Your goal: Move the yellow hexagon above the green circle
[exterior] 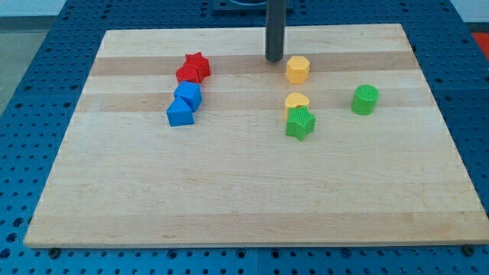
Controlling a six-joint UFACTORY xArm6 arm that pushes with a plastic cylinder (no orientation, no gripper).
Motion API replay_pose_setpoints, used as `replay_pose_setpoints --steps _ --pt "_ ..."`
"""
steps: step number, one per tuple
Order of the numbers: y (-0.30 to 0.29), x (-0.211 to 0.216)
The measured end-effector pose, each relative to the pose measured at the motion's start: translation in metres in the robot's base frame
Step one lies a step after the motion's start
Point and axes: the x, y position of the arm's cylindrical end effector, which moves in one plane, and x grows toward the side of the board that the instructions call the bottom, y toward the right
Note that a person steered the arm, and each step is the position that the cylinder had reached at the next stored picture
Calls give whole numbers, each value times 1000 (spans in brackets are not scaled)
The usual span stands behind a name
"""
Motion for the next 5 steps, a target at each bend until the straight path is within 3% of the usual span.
replay_pose_setpoints --steps 2,5 --pt "4 37" --pt "82 41"
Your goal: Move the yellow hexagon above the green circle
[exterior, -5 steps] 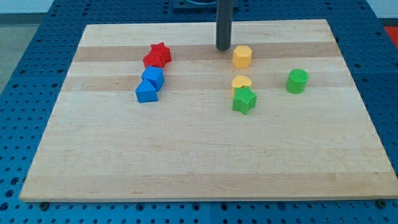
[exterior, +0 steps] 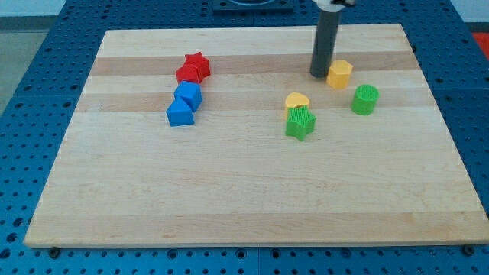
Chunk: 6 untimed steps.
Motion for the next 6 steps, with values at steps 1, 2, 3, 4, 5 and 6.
replay_pose_setpoints --steps 1,2,3,4,5,6 --pt "19 0" --pt "34 0" --pt "48 -2" --pt "48 -9" --pt "55 -9" --pt "68 -9"
